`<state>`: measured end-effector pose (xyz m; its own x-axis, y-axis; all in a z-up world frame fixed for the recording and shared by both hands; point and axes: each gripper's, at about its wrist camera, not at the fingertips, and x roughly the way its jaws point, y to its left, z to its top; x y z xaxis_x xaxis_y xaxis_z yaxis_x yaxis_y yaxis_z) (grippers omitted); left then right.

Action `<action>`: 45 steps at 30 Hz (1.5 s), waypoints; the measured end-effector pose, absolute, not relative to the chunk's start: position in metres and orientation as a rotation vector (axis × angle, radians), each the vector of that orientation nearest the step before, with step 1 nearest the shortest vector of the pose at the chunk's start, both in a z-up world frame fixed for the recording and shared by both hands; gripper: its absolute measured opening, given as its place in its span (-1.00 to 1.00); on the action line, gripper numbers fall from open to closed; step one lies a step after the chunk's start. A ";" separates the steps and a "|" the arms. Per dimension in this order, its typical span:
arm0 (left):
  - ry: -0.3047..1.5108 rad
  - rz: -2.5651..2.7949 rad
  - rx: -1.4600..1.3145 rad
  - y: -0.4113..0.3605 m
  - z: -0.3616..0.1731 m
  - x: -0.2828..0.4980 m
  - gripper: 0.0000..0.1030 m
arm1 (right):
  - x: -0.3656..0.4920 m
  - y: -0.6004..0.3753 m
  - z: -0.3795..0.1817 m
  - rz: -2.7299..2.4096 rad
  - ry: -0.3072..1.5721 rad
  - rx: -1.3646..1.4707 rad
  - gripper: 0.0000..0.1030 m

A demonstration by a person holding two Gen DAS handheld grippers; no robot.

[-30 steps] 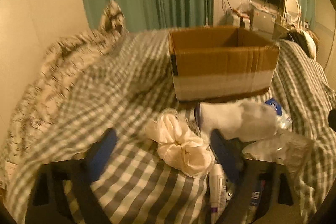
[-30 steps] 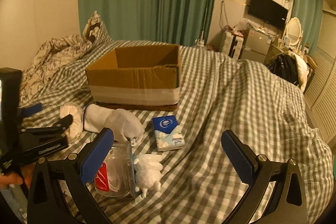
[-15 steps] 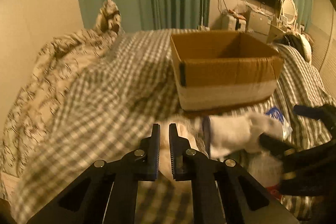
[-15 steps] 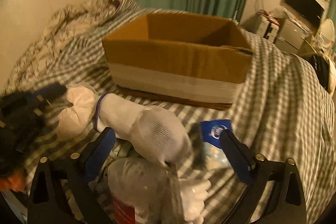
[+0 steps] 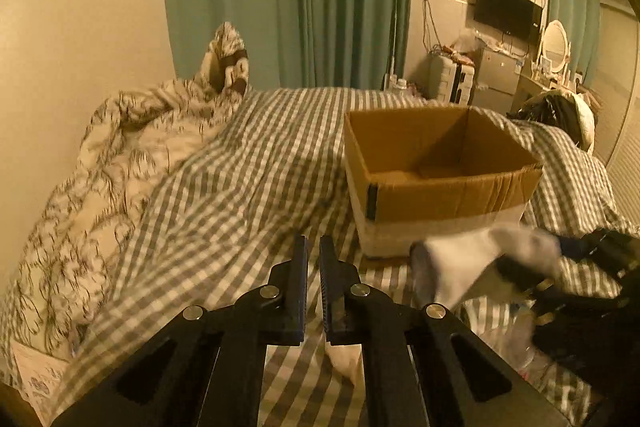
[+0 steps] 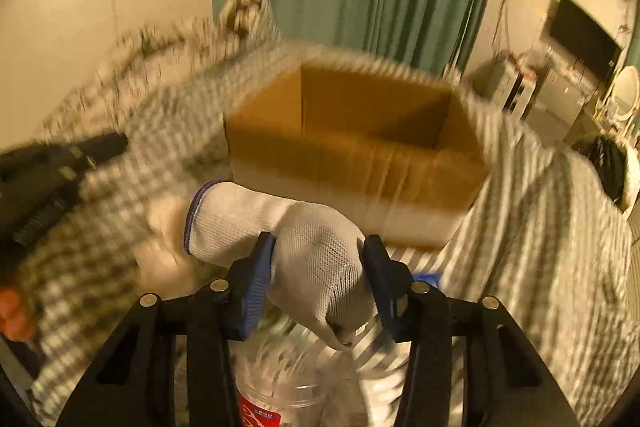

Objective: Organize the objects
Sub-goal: 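Close the right gripper on the white sock and lift it, then carry the sock into the cardboard box and open the right gripper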

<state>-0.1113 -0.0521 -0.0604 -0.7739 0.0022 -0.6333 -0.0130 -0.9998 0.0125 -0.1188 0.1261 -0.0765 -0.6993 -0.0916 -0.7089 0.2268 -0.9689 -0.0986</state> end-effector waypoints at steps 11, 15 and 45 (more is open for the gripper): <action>0.059 2.927 -0.836 -0.009 0.007 -0.160 -0.88 | -0.152 0.153 0.031 -2.879 0.284 0.851 -0.13; 0.062 2.921 -0.822 0.004 0.015 -0.195 -0.88 | -0.183 0.163 0.036 -2.899 0.275 0.843 -0.13; 0.055 2.832 -0.963 0.009 -0.020 -0.253 0.57 | -0.219 0.212 0.030 -2.965 0.087 0.837 0.66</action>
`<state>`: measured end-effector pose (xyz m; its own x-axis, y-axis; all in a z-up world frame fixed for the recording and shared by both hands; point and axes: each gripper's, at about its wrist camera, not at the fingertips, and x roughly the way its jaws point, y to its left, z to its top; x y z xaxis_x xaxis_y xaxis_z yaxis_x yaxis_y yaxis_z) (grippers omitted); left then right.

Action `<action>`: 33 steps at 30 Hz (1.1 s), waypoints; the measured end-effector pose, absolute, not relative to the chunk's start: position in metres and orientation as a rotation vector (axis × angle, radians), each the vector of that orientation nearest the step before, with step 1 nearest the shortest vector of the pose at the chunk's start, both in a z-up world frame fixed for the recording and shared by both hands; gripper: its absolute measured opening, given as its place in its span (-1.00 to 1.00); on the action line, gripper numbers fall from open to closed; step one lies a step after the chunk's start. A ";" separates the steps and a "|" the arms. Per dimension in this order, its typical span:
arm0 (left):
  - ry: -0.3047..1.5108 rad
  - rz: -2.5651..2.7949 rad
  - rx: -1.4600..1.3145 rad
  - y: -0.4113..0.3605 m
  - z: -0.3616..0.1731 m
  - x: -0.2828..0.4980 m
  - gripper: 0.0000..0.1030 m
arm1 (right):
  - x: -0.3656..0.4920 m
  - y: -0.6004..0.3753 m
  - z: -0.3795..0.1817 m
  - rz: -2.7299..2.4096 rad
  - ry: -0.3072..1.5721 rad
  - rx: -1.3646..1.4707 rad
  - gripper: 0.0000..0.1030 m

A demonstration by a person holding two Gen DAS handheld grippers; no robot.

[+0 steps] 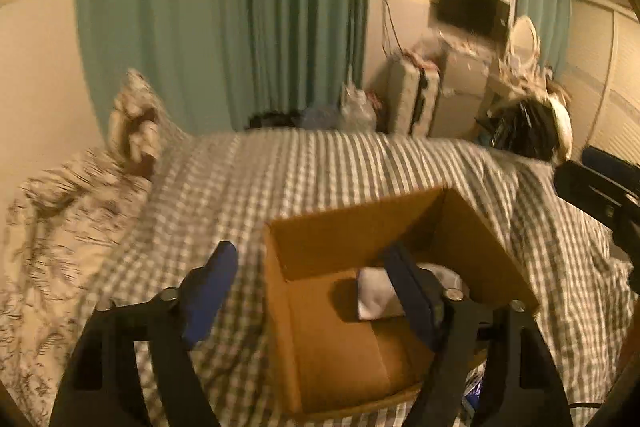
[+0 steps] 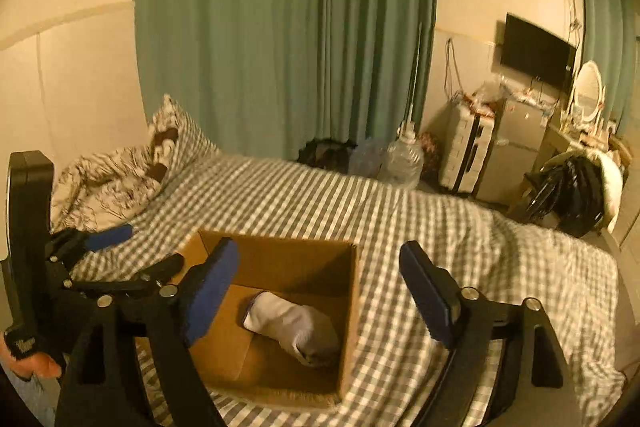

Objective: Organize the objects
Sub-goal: 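Carry the sock into the cardboard box and open the right gripper, then grasp the cream lace cloth with the left gripper while the right grasps the blue Vinda tissue pack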

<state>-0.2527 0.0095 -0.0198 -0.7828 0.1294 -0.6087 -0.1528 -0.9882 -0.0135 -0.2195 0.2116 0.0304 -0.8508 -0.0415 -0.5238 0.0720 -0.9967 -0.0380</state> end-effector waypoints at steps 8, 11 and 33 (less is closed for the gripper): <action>0.039 2.944 -0.865 -0.015 0.027 -0.197 0.94 | -0.157 0.207 0.076 -2.972 0.184 0.800 0.79; 0.046 2.962 -0.873 -0.021 0.028 -0.177 0.95 | -0.135 0.210 0.080 -2.972 0.209 0.805 0.83; 0.144 2.857 -1.294 -0.006 -0.131 -0.139 0.96 | -0.138 0.242 -0.114 -2.834 0.168 1.357 0.88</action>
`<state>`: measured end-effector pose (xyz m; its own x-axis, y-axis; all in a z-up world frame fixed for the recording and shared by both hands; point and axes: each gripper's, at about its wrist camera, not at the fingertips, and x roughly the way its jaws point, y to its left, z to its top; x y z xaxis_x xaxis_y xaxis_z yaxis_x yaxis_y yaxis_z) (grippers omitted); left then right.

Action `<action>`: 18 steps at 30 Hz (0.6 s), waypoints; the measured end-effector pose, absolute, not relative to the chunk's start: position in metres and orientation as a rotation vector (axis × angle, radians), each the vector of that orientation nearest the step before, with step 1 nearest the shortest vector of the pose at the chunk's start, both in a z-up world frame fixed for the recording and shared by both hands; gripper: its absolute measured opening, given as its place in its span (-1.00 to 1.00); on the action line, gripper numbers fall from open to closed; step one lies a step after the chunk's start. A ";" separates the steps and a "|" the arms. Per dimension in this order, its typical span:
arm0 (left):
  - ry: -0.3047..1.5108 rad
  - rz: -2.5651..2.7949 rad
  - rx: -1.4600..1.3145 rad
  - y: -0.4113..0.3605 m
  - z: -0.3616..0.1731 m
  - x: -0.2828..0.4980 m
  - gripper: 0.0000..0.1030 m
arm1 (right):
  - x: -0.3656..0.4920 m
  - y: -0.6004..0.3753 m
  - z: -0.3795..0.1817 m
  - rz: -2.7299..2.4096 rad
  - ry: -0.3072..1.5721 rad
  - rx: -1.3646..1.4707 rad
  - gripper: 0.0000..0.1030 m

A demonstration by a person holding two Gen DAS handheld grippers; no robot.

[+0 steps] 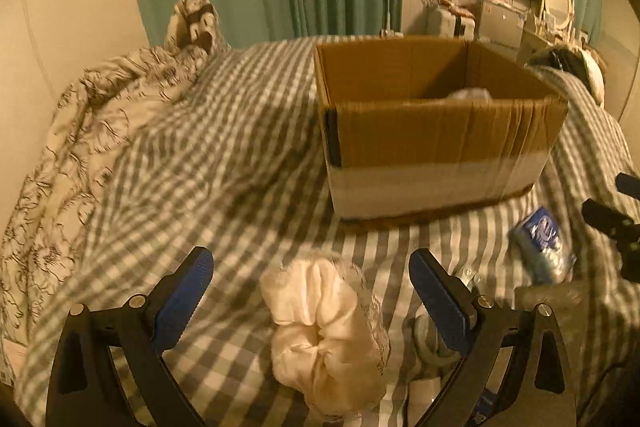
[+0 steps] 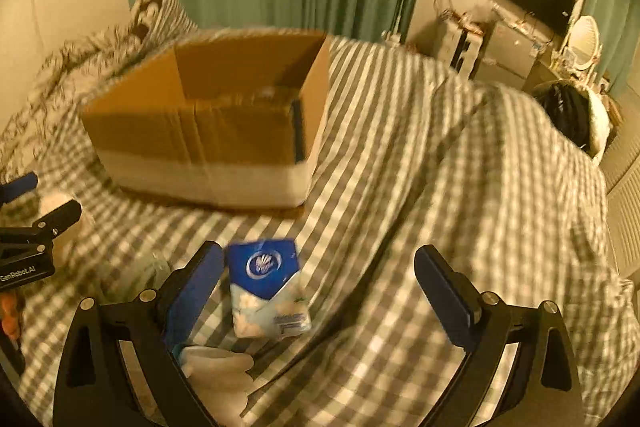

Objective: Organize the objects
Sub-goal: 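Grasp the cream lace cloth with the left gripper while the right grasps the blue Vinda tissue pack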

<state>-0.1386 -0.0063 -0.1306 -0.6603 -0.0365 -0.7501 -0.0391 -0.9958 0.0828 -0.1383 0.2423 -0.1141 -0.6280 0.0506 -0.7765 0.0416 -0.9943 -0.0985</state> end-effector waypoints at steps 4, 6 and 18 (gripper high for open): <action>0.147 2.847 -1.292 -0.002 -0.145 -0.138 0.96 | -0.145 0.237 -0.140 2.808 -0.163 -1.466 0.87; 0.112 2.813 -1.305 -0.002 -0.152 -0.139 0.96 | -0.146 0.238 -0.145 2.798 -0.139 -1.488 0.87; 0.027 2.712 -1.330 -0.004 -0.164 -0.139 -0.24 | -0.155 0.241 -0.177 2.732 -0.029 -1.656 0.69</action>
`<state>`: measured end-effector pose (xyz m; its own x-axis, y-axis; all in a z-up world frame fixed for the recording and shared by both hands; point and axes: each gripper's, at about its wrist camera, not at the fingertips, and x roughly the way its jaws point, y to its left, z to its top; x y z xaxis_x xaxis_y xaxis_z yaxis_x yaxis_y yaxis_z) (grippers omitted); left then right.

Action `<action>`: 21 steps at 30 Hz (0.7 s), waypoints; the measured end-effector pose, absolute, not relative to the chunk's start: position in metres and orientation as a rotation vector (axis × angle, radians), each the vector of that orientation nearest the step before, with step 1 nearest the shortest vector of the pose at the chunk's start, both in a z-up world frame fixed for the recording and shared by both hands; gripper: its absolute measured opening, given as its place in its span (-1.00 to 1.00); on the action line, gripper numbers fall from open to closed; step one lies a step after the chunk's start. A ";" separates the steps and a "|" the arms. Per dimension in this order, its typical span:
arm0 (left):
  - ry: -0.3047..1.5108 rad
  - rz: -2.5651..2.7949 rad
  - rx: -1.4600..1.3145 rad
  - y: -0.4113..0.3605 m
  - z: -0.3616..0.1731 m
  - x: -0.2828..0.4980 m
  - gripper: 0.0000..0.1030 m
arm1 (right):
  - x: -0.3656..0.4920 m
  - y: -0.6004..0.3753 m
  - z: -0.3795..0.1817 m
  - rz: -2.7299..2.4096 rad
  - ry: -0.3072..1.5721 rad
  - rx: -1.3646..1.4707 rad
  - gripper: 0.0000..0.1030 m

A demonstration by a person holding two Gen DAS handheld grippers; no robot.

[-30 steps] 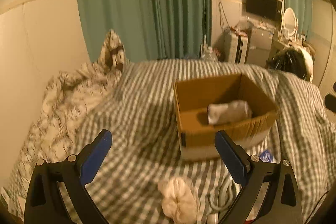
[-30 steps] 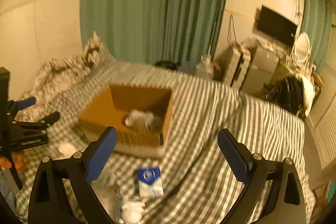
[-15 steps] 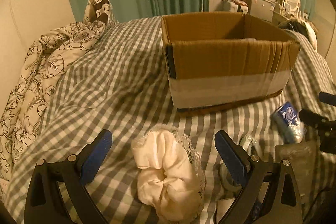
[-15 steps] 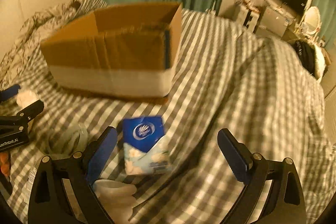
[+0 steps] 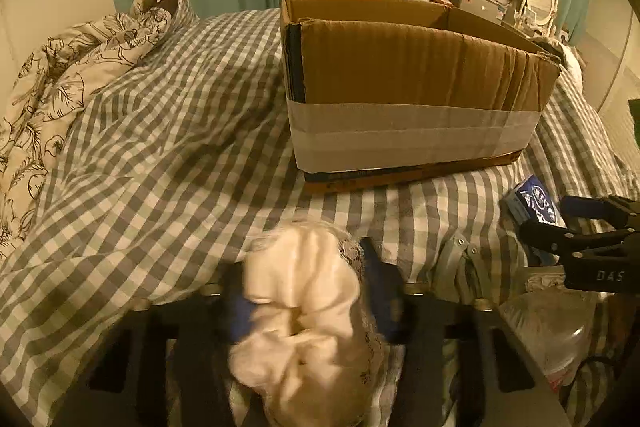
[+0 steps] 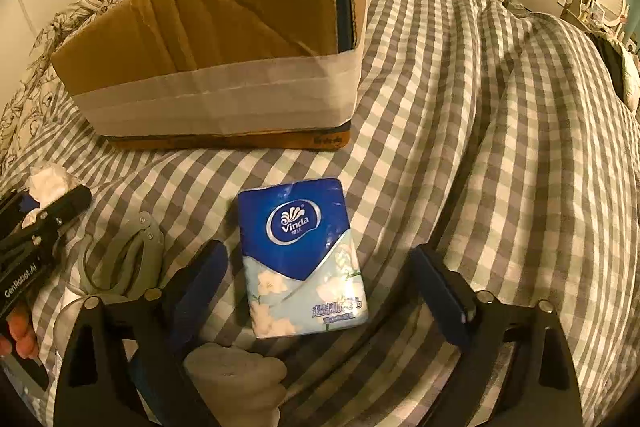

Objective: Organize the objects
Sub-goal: 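Grasp the cream lace cloth with the left gripper while the right grasps the blue Vinda tissue pack, then carry the cloth and tissue pack into the box while both grippers open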

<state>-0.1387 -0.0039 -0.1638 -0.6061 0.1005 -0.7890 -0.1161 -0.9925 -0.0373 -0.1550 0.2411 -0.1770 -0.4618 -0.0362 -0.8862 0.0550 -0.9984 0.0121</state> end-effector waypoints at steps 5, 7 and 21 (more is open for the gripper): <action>0.013 2.708 -1.337 -0.006 -0.161 -0.135 -0.34 | -0.152 0.242 -0.182 -2.626 0.017 1.606 0.33; 0.004 2.710 -1.350 -0.007 -0.159 -0.132 -0.38 | -0.148 0.240 -0.181 -2.641 0.021 1.590 0.24; -0.014 2.707 -1.322 -0.011 -0.135 -0.106 -0.45 | -0.123 0.236 -0.138 -2.759 -0.006 1.407 0.03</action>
